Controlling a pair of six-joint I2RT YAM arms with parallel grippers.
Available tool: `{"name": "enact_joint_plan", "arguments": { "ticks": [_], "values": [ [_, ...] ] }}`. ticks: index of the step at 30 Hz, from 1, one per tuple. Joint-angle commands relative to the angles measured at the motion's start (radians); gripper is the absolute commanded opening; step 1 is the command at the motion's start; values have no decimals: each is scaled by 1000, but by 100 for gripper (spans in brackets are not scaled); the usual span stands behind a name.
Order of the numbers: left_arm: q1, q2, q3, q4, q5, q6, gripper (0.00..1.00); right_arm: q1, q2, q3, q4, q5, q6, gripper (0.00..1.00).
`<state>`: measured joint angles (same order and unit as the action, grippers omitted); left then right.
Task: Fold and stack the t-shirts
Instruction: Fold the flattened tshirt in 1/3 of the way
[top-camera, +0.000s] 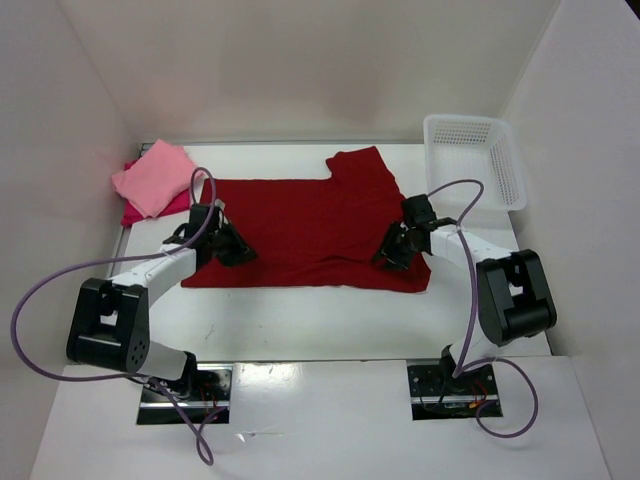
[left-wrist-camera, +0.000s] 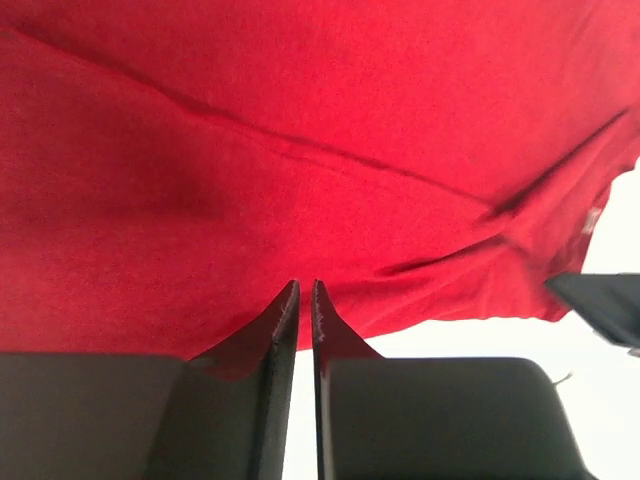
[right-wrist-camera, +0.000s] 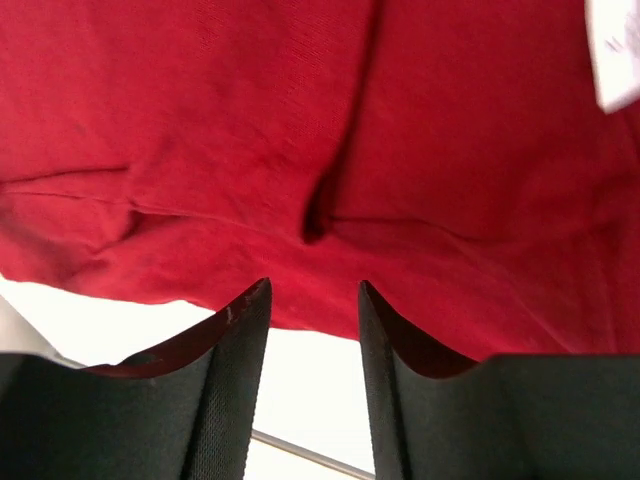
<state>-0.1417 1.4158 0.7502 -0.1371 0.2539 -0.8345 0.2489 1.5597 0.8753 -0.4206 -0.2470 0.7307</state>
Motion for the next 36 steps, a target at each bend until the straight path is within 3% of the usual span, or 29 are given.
{"name": "enact_joint_plan", "arguments": {
  "ticks": [1,6,12,18,20,26,36],
  "values": [
    [-10,18,18,21,-2,53,17,1,16,21,114,-57,-34,47],
    [-10,-6,-23,-15,-47,112,20,1,26,-15,150,-57,-34,48],
    [34,34,-32,10,-57,110,20,1,97,40,160,-63,-68,31],
    [53,34,-66,11,-88,89,20,1,123,74,146,-40,-77,38],
    [53,34,-86,25,-79,71,20,1,143,85,146,-49,-77,28],
    [73,-3,-123,25,-97,60,20,1,175,152,125,-49,-86,11],
    [73,-48,-104,-8,-110,73,20,21,379,444,92,-97,-65,5]
  ]
}}
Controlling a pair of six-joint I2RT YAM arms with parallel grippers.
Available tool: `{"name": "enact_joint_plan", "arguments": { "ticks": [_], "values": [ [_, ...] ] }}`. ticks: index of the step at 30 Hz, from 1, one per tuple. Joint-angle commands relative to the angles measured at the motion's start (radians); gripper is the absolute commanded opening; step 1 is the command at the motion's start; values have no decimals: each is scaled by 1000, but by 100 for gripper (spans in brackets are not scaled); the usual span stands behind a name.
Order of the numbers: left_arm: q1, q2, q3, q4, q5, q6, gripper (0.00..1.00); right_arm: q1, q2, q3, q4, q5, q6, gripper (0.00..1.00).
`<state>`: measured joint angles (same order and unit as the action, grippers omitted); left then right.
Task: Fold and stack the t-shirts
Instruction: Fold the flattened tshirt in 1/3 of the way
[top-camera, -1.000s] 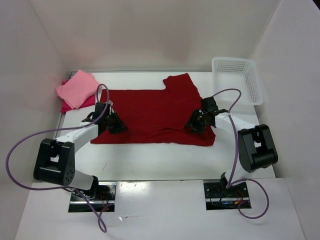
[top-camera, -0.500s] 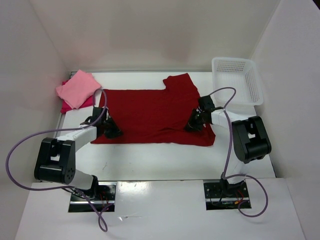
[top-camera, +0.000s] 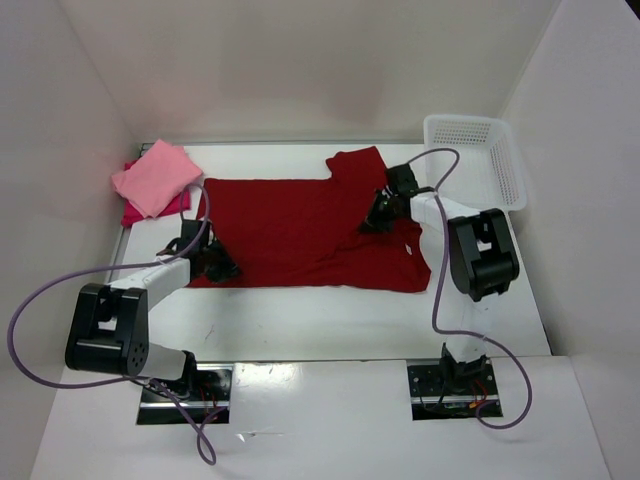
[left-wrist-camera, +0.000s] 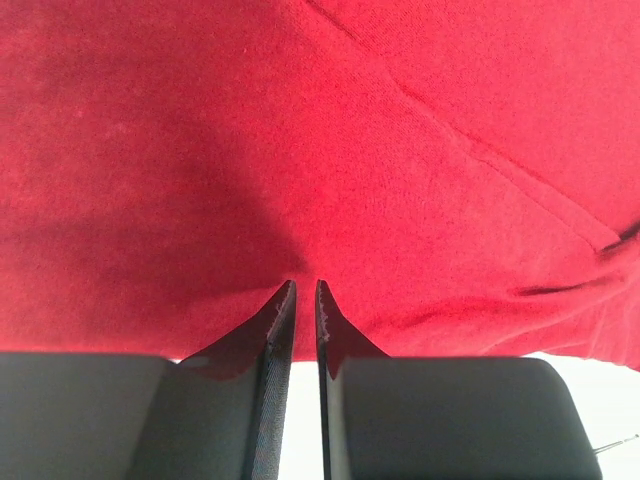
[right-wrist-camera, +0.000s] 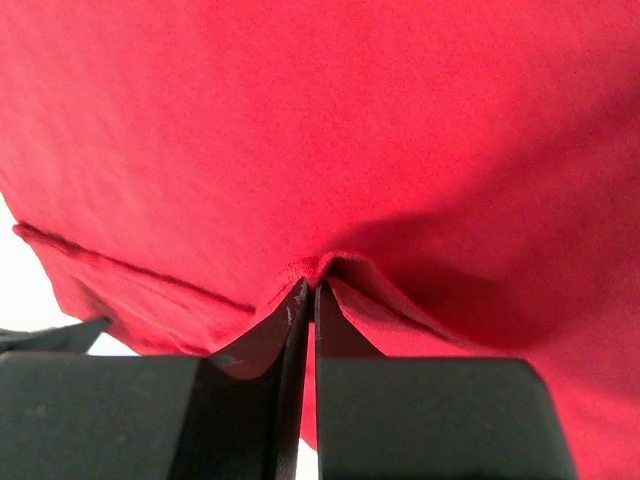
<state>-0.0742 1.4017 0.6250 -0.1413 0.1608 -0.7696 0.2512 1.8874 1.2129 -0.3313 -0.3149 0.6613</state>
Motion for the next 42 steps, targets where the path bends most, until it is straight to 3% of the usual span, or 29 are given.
{"name": "enact_joint_plan", "arguments": {
  "ticks": [1,7,11,14,17,19,20,21,25,31,42],
  "values": [
    [5,-33,42,-14,-17,9,20,28,83,131,3,-29,4,5],
    [5,-24,62,-14,-6,7,20,71,185,304,3,-38,53,8],
    [5,-35,71,-14,5,-2,20,95,197,355,4,-10,63,45],
    [5,-46,82,-14,5,-20,20,114,164,355,28,-38,51,54],
    [5,-46,103,8,26,-30,20,114,107,318,-6,-38,15,55],
    [-13,-26,130,17,36,-30,20,114,24,205,-6,-38,6,38],
    [-33,-17,145,17,36,-10,20,114,-6,157,11,-38,6,10],
    [-56,-4,188,2,23,4,20,114,-36,110,26,-38,6,1],
    [-148,46,217,-9,12,4,17,154,-155,-128,72,-50,26,0],
    [-214,137,196,14,-12,-8,14,183,-133,-196,86,-17,26,0],
    [-110,203,8,8,74,-76,14,203,-149,-335,61,88,37,0]
  ]
}}
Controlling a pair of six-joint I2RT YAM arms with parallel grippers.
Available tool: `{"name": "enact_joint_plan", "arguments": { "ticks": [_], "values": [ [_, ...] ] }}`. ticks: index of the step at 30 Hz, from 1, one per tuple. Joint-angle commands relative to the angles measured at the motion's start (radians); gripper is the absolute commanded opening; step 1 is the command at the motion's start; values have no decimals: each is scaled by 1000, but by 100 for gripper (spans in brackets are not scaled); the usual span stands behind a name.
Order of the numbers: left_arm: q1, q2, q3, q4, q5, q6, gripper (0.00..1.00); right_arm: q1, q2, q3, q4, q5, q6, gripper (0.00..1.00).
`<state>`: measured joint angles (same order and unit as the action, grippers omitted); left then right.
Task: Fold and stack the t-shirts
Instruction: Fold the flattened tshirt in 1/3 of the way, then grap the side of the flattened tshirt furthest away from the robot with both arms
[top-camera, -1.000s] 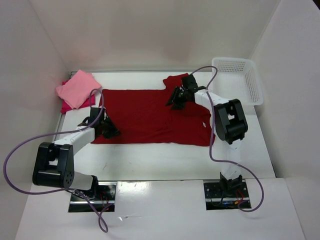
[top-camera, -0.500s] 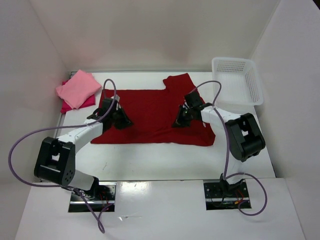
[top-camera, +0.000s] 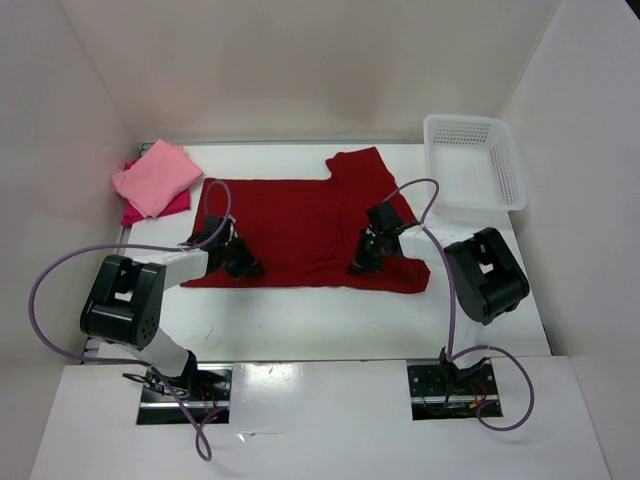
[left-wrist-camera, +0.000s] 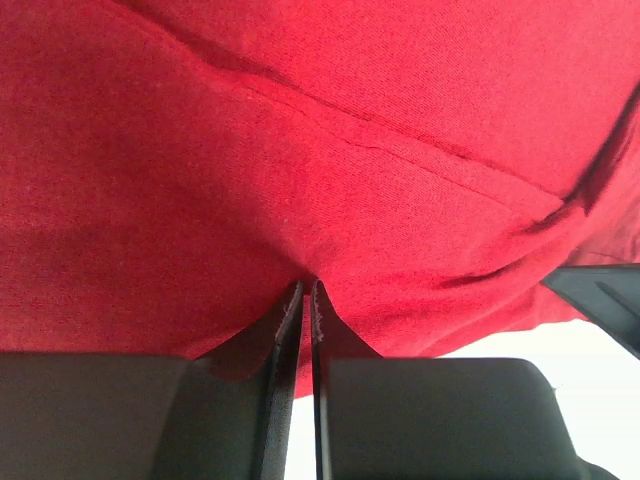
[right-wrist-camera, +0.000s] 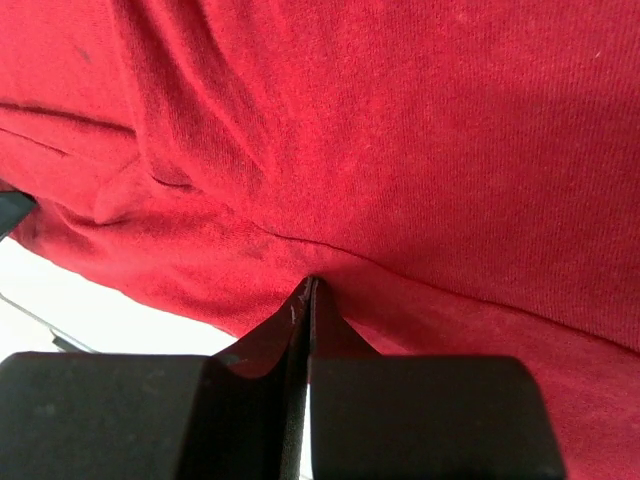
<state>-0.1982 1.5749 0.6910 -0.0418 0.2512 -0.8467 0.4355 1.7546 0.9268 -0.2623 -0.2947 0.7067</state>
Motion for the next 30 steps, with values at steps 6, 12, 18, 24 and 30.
{"name": "enact_joint_plan", "arguments": {
  "ticks": [6,12,18,24,30],
  "values": [
    [43,-117,-183,-145,46,-38,16,28,-90,-144,-41,68,11,0],
    [30,-386,-313,-247,89,-106,17,52,-190,-278,-54,16,66,0],
    [40,-512,-289,-299,134,-173,17,92,-285,-300,-92,-21,112,4],
    [118,-441,85,-276,36,-32,17,45,-325,-36,-227,46,33,17],
    [256,-96,347,-127,-67,30,24,32,-192,140,-126,-1,-15,18]
  ]
}}
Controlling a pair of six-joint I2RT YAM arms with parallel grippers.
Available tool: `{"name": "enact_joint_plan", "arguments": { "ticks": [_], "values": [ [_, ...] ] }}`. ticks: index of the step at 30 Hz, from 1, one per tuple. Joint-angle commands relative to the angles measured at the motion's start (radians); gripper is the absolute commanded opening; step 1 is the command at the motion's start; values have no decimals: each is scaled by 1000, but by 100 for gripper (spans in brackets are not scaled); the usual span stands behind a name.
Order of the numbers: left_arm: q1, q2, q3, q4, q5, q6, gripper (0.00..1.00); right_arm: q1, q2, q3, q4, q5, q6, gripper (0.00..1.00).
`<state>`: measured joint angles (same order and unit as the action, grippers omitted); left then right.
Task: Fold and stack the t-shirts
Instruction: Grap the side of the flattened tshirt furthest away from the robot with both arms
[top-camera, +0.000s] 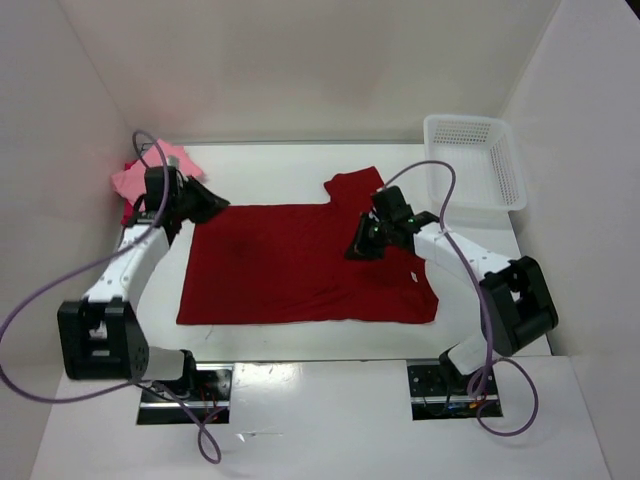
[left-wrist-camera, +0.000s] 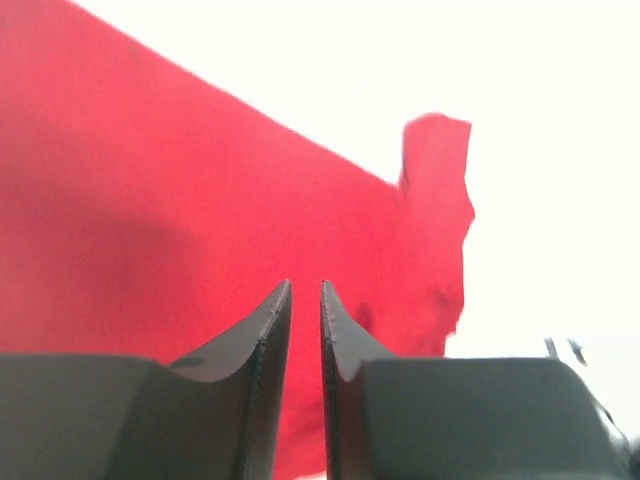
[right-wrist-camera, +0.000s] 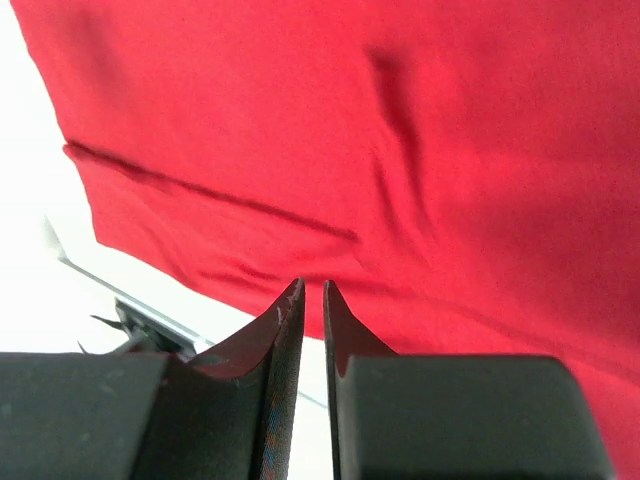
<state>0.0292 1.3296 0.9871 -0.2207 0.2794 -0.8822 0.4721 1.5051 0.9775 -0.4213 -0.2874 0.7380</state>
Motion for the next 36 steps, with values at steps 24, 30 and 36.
{"name": "enact_joint_plan", "arguments": {
  "ticks": [24,30,36],
  "values": [
    [109,730,461,27,-444,275,53,-13,221,207,101,-88,-155,20],
    [109,750,473,38,-404,275,49,-13,240,216,101,-88,-155,20],
    [109,770,492,29,-382,284,36,-13,251,263,90,-78,-155,26]
  ]
}}
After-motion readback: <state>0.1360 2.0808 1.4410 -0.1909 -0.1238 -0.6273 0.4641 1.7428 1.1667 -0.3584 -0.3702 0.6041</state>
